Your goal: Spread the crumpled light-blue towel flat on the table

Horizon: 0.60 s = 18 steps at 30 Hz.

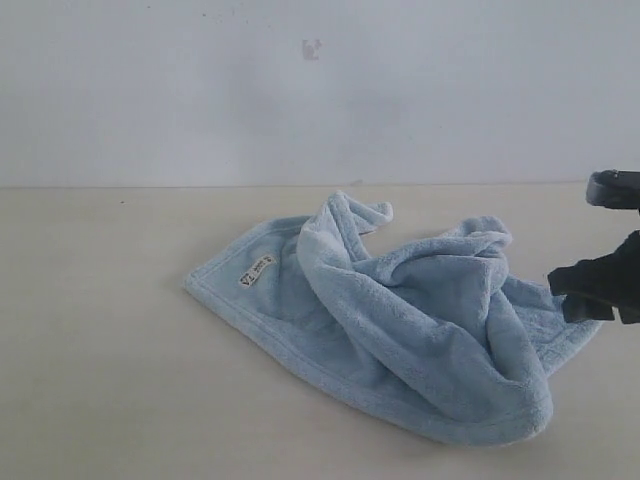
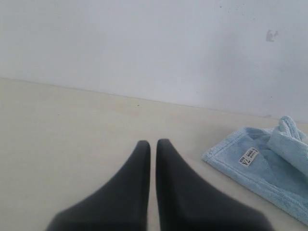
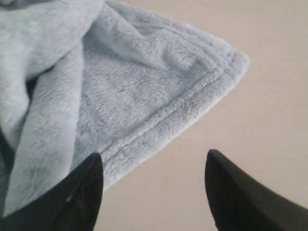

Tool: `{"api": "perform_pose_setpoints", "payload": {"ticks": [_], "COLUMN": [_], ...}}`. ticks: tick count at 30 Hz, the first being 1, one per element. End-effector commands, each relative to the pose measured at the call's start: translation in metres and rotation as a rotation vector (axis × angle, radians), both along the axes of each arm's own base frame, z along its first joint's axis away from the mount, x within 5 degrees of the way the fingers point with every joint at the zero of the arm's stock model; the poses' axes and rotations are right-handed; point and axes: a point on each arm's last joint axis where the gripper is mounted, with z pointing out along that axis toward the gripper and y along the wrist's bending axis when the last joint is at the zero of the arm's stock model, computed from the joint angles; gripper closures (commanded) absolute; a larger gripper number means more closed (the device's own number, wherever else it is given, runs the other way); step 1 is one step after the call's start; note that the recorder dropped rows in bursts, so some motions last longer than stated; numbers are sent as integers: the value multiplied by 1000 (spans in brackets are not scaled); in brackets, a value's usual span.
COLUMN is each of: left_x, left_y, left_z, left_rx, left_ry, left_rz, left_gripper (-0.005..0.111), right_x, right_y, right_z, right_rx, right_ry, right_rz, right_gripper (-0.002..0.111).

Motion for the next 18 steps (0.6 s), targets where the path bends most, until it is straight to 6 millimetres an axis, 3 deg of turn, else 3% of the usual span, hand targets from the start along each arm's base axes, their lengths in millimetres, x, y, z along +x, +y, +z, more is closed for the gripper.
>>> {"api": "perform_pose_setpoints", "payload": {"ticks": [1, 9, 18], "left_x": [0, 0, 0], "left_y": [0, 0, 0], "left_z": [0, 0, 0], "left_rx": [-6, -6, -6], "left_ry": [-13, -13, -13], "left_rz": [-2, -2, -2], "left_gripper": [103, 103, 103], "right_x": [32, 75, 85], "right_y": [-7, -13, -17], "right_z": [-10, -28, -50], "right_rx": [-11, -67, -127], "right_ry": [16, 17, 80], "right_rz": [7, 58, 93], "right_gripper": [50, 50, 50]}}
